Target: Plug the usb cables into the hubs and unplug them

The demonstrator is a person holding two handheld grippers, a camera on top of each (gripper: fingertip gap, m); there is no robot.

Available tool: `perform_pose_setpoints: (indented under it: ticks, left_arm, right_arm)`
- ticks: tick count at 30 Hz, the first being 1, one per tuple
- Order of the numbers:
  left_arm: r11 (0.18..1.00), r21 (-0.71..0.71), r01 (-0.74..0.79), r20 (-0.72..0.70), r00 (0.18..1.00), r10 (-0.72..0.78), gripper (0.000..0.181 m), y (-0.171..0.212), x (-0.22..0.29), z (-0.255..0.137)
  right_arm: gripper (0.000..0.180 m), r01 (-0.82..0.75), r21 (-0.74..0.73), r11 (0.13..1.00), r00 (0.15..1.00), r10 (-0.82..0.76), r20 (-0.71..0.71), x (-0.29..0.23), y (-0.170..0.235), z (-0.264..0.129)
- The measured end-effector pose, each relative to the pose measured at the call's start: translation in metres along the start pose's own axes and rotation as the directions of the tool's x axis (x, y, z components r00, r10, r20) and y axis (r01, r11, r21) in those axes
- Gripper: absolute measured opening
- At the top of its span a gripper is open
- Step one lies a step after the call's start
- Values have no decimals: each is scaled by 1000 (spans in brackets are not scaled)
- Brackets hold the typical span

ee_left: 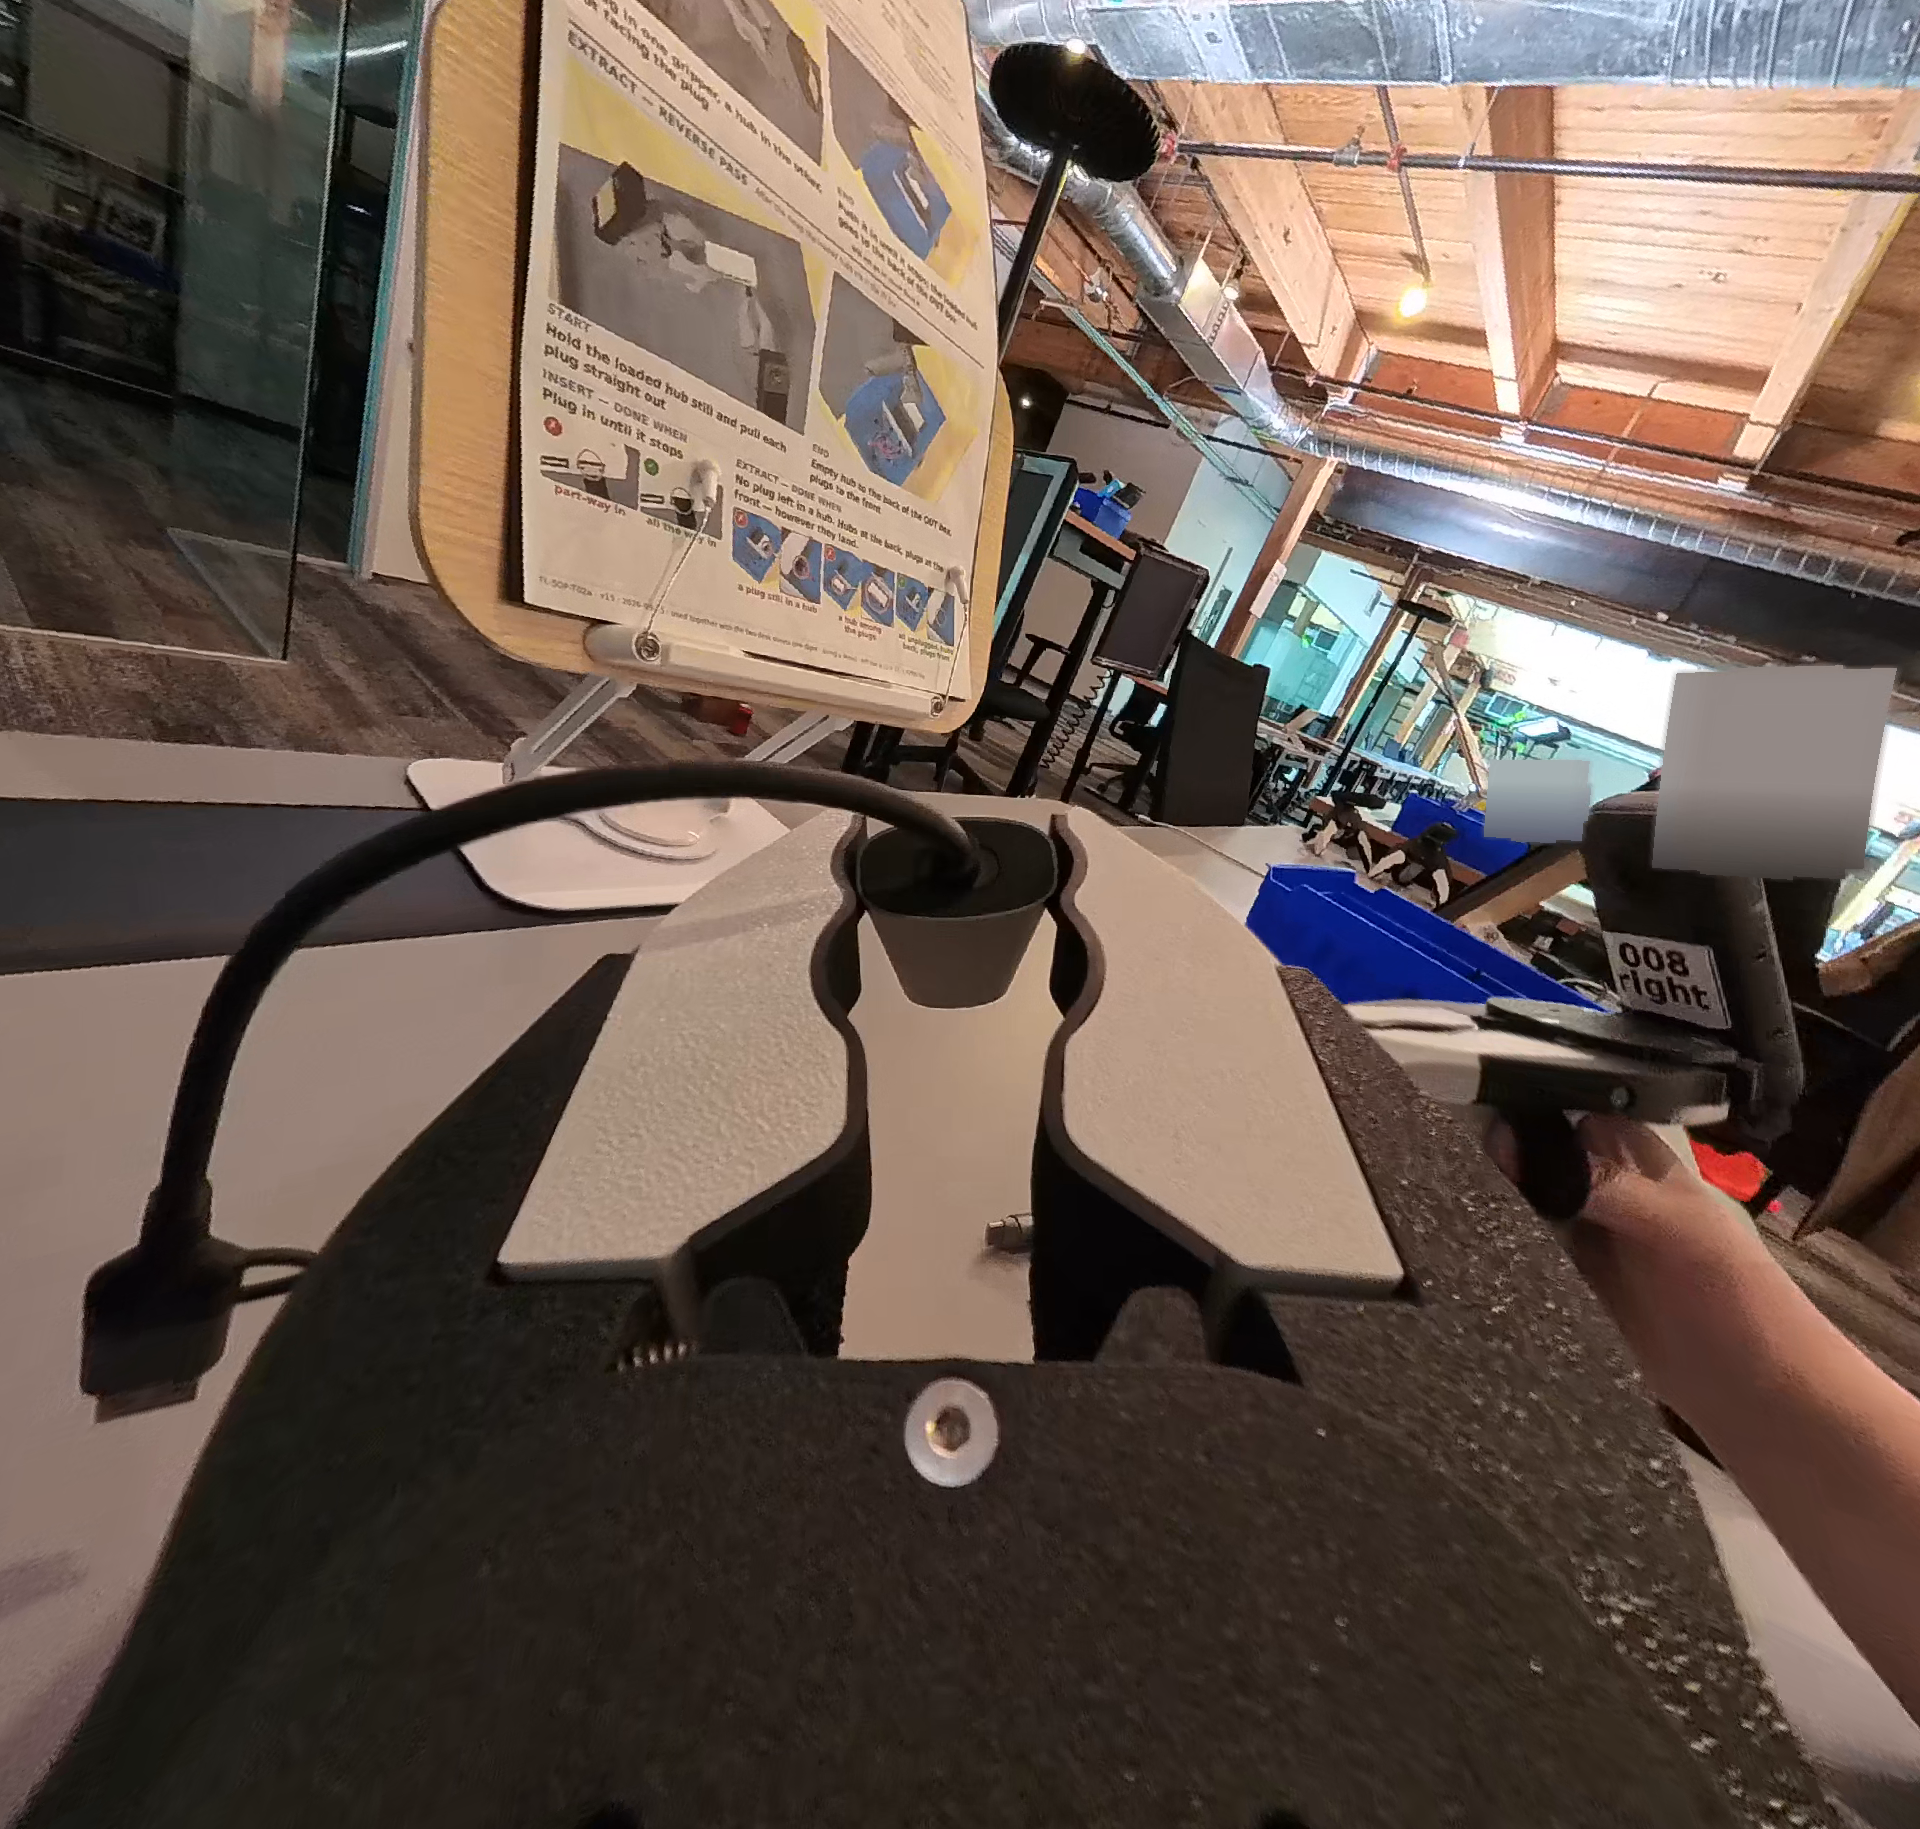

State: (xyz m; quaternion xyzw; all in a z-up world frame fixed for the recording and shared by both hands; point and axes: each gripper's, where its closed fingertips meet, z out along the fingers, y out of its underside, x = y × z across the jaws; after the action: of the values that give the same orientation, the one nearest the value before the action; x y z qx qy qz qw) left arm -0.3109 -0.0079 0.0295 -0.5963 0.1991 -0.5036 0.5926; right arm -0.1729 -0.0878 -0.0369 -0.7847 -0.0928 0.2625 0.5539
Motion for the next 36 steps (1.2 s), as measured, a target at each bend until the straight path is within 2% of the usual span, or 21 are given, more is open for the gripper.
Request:
perform_pose_setpoints:
  ticks: [8, 12, 14, 17, 20, 27, 34, 36]
  left_arm:
    - [999, 25, -41, -2, 999, 41, 32, -5, 6, -1]
    - [998, 24, -58, 9, 998, 57, 32, -5, 5, -1]
    - [998, 22, -65, 13, 998, 64, 32, -5, 4, -2]
    - [998, 28, -61, 12, 998, 61, 32, -6, 4, -3]
    - [998, 38, -58, 3, 998, 58, 32, -8, 5, -4]
    - [994, 90, -63, -46, 997, 68, 33, -16, 13, -6]
    - [993, 95, -64, -44, 997, 68, 32, -17, 13, -7]
    - [993, 103, -66, -53, 996, 72, 32, -19, 14, -8]
  right_arm:
    - [9, 27, 70, 997, 998, -30, 50, -11, -22, -14]
    - [9, 69, 34, 997, 993, -72, 98, -17, -23, -8]
    - [9, 79, -27, 997, 983, -73, 168, -21, -16, 1]
    - [9, 74, -137, 988, 966, -38, 255, -22, -1, 16]
    - [9, 59, -173, 983, 953, -4, 302, -23, 6, 28]
    - [9, -88, -176, 980, 858, 164, 487, -45, 6, 36]
    - [8, -108, -167, 980, 825, 182, 535, -51, 10, 40]
    - [8, -134, -164, 977, 786, 206, 583, -59, 6, 38]
